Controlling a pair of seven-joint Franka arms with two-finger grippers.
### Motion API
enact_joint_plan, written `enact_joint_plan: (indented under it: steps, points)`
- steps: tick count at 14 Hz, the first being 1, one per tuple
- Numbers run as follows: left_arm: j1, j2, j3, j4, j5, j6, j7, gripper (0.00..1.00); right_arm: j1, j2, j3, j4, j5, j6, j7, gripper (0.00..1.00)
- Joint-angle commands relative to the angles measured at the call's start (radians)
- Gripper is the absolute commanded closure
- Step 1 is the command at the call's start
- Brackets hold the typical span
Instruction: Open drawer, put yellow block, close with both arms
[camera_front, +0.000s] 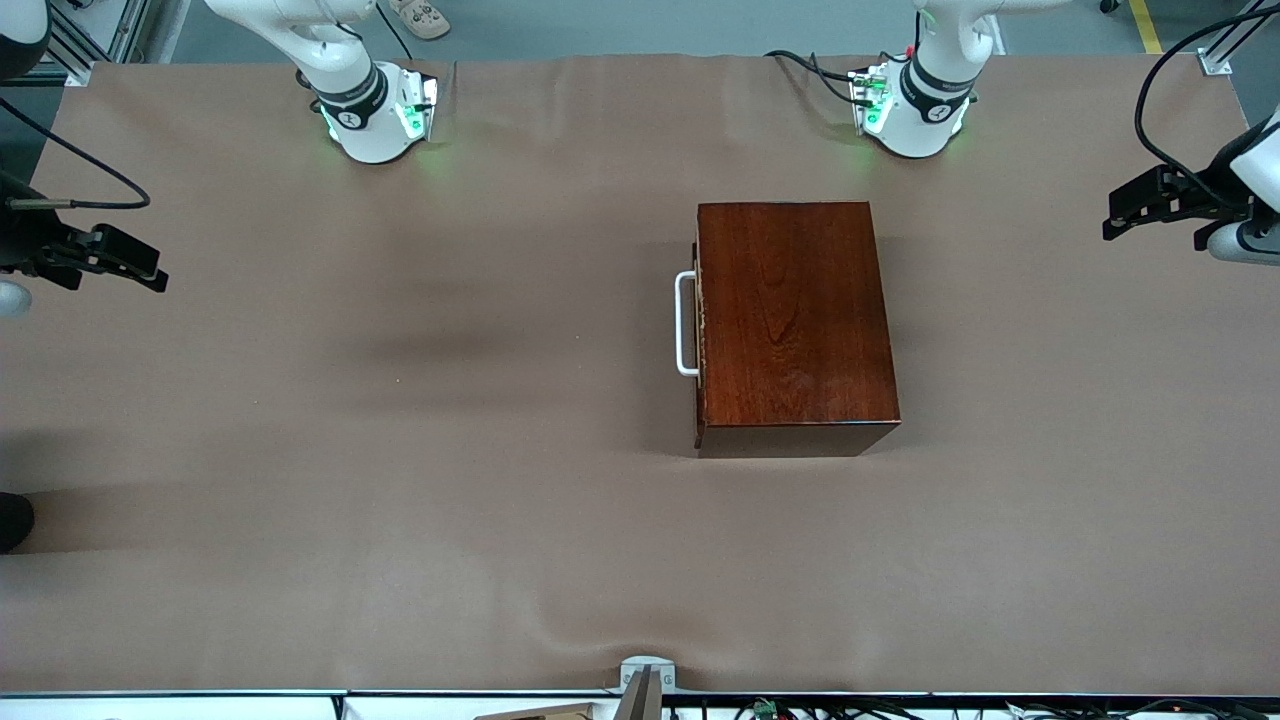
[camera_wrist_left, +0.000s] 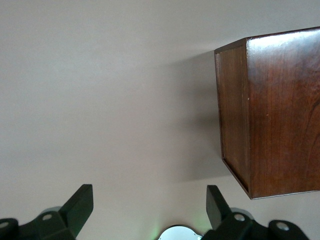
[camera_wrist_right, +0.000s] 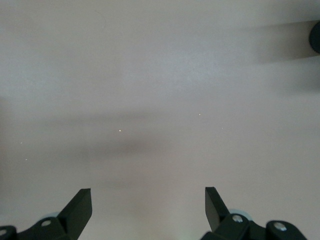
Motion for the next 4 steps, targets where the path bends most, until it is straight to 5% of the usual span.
enact_joint_plan:
  steps: [1, 4]
  points:
    - [0.002, 0.011, -0.001, 0.027, 0.007, -0.011, 0.020, 0.00, -0.006, -0.016, 0.006, -0.014, 0.012, -0.002, 0.014, 0.00]
    - [0.000, 0.011, -0.001, 0.027, 0.009, -0.010, 0.015, 0.00, -0.006, -0.016, 0.006, -0.014, 0.012, -0.002, 0.014, 0.00]
